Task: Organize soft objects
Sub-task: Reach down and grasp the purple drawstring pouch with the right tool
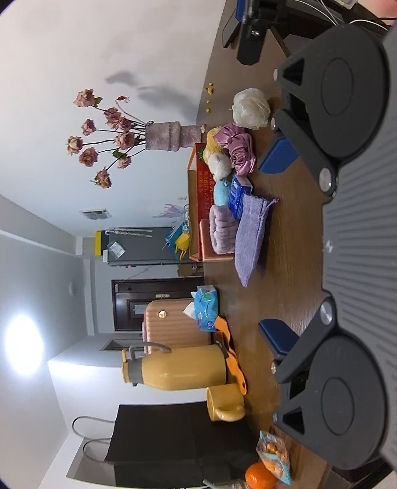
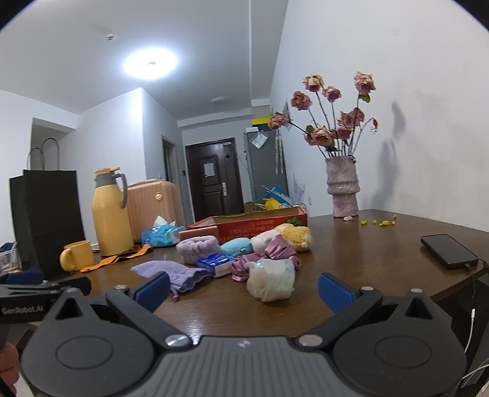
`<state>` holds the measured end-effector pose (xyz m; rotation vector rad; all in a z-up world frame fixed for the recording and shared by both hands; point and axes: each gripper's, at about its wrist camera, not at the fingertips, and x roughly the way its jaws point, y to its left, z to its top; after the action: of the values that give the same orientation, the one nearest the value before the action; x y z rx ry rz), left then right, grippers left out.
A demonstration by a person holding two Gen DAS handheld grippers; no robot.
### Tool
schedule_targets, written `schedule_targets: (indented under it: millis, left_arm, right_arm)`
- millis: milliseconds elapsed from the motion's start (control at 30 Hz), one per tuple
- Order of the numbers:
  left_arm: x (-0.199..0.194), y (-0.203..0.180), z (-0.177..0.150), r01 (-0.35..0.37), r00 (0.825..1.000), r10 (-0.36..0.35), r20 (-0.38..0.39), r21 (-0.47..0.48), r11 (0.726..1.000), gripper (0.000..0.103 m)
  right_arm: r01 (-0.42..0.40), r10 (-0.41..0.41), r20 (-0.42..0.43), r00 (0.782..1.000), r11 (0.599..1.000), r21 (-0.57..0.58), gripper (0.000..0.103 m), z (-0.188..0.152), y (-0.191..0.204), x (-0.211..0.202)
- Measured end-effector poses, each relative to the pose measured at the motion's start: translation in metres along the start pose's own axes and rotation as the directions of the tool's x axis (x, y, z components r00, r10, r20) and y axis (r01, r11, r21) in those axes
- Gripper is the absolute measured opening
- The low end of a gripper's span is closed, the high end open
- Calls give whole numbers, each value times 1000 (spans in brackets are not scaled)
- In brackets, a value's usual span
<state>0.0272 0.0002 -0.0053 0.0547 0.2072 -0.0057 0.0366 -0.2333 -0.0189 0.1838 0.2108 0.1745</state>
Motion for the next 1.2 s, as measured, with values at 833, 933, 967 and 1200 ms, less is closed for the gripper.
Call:
schedule_targets:
  millis: [833,933,967,1200]
  left_arm:
    - [254,99,42,197,896,-286,-340,-272,942,32]
    - [241,93,33,227,882,-320,-345,-284,932,23]
    - [235,89,30,236,876,-329,-353,-281,930,22]
    - [224,79,25,197,897,-274,-346,-242,950,67]
  right_arm:
    - [-200,271,-387,881,956,213,60,20,50,248]
    - [-177,248,-424,871,964,199,55,13,54,267]
    - [-183,250,-424,870,964,194,53,13,55,270]
    - [-204,243,-451,859,970,135,20,14,55,272]
